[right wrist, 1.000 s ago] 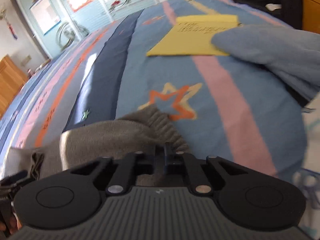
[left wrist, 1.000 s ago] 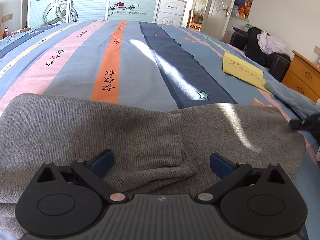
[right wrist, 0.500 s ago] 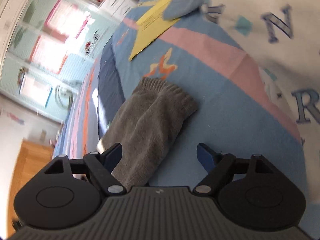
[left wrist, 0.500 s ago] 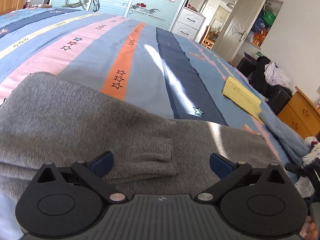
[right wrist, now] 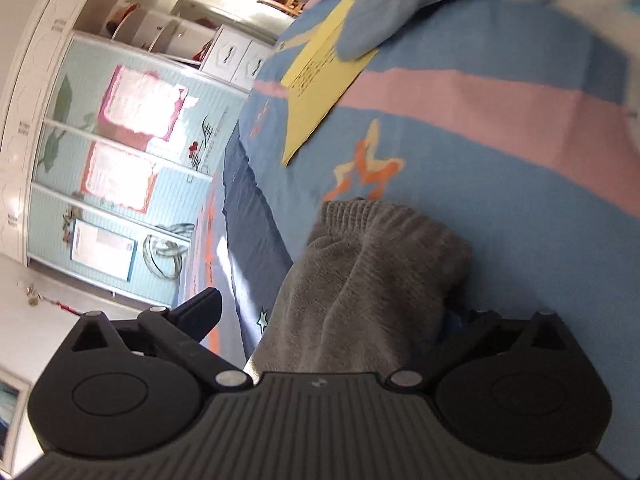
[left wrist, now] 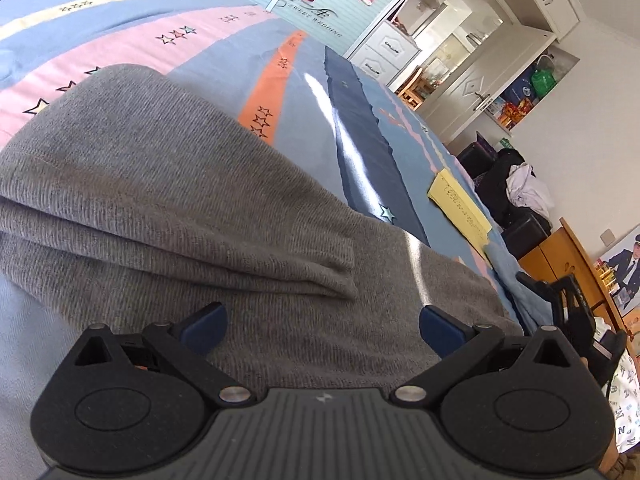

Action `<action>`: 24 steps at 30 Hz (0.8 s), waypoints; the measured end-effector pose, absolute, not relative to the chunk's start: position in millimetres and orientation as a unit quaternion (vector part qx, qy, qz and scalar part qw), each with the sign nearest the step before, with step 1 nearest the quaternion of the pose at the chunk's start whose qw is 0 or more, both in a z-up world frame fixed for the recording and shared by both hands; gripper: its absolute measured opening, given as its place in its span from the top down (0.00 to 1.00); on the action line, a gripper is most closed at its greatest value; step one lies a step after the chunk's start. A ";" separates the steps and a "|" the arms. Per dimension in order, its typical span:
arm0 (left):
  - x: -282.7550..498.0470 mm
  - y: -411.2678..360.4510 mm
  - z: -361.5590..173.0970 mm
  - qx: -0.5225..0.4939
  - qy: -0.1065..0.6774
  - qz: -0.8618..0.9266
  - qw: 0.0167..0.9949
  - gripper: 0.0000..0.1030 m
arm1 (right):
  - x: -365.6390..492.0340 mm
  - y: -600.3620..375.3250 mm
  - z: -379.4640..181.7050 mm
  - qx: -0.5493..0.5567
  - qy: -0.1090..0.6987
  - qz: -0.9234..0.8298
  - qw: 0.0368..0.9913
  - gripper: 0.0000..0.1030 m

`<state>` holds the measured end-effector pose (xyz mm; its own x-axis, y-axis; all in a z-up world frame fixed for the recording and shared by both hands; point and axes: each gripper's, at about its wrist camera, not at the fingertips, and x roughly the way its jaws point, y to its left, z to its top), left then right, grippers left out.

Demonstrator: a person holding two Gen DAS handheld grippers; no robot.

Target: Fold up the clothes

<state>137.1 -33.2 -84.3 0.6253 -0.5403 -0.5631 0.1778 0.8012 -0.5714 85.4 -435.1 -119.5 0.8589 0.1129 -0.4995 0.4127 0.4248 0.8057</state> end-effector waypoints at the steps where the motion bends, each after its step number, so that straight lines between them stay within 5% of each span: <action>1: 137.7 -34.3 -83.6 -0.233 0.380 -0.208 0.870 0.01 | 87.6 -434.3 -119.9 0.525 0.249 -0.093 0.809 0.00; 4: 140.8 -38.2 -78.6 -0.211 0.380 -0.208 0.877 0.01 | 94.3 -431.8 -121.3 0.514 0.250 -0.094 0.815 0.02; 6: 142.9 -40.0 -73.8 -0.195 0.377 -0.204 0.882 0.01 | 98.8 -430.2 -122.2 0.507 0.251 -0.094 0.819 0.32; 7: 144.1 -40.1 -71.4 -0.191 0.375 -0.200 0.885 0.01 | 101.0 -429.4 -122.7 0.504 0.252 -0.094 0.821 0.78; 18: 196.3 -49.7 -41.9 -0.146 0.377 -0.100 0.909 0.01 | 95.4 -401.9 -79.2 0.369 0.223 -0.064 0.900 0.84; 24: 216.0 -36.5 -41.8 -0.310 0.396 -0.215 0.837 0.01 | 89.6 -403.8 -80.4 0.376 0.226 -0.050 0.897 0.84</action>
<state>216.0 -36.5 -41.8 0.5929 -0.6065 -0.5298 0.1149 0.7149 -0.6897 89.6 -403.8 -80.4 0.8930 0.0796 -0.4429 0.2603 0.7116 0.6526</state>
